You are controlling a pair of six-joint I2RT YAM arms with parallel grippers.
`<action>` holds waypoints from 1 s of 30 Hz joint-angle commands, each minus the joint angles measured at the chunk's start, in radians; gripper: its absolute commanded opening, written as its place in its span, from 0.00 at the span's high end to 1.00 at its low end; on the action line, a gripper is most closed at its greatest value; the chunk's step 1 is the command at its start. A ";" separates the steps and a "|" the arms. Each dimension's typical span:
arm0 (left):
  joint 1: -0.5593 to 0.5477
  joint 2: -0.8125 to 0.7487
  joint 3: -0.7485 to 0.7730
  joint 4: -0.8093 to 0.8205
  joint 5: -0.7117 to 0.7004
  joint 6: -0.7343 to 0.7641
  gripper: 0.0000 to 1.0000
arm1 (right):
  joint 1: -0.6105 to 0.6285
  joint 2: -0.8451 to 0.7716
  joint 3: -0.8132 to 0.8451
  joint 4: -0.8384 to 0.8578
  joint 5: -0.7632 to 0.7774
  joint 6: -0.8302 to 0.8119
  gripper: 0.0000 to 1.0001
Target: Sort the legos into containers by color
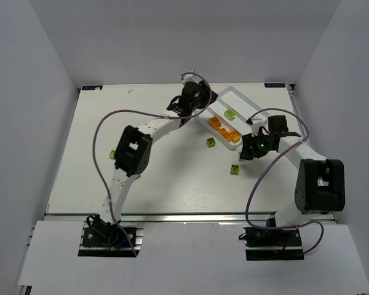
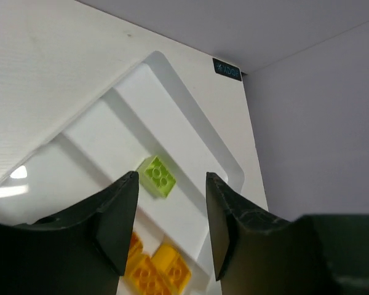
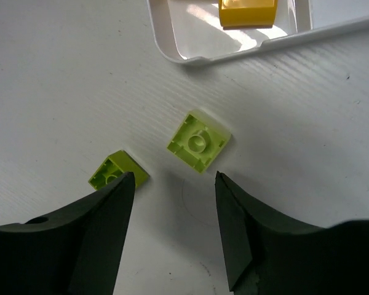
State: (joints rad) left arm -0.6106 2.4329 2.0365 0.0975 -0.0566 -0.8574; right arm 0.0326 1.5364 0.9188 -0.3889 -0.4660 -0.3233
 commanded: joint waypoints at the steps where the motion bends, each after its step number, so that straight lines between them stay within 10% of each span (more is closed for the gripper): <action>1: 0.060 -0.325 -0.256 -0.010 -0.058 0.119 0.42 | 0.047 -0.019 -0.017 0.053 0.113 0.056 0.38; 8: 0.136 -0.793 -0.750 -0.241 -0.230 0.166 0.09 | 0.127 0.036 -0.020 0.148 0.299 0.216 0.34; 21: 0.241 -1.256 -1.098 -0.686 -0.543 0.080 0.04 | 0.171 0.119 0.008 0.162 0.435 0.273 0.59; 30: 0.347 -1.122 -0.995 -0.965 -0.545 0.084 0.15 | 0.155 -0.013 0.127 -0.060 -0.069 -0.101 0.92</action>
State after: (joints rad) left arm -0.2947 1.2331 0.9844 -0.7181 -0.5938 -0.7685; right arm 0.1928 1.5921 0.9623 -0.3626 -0.3187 -0.2466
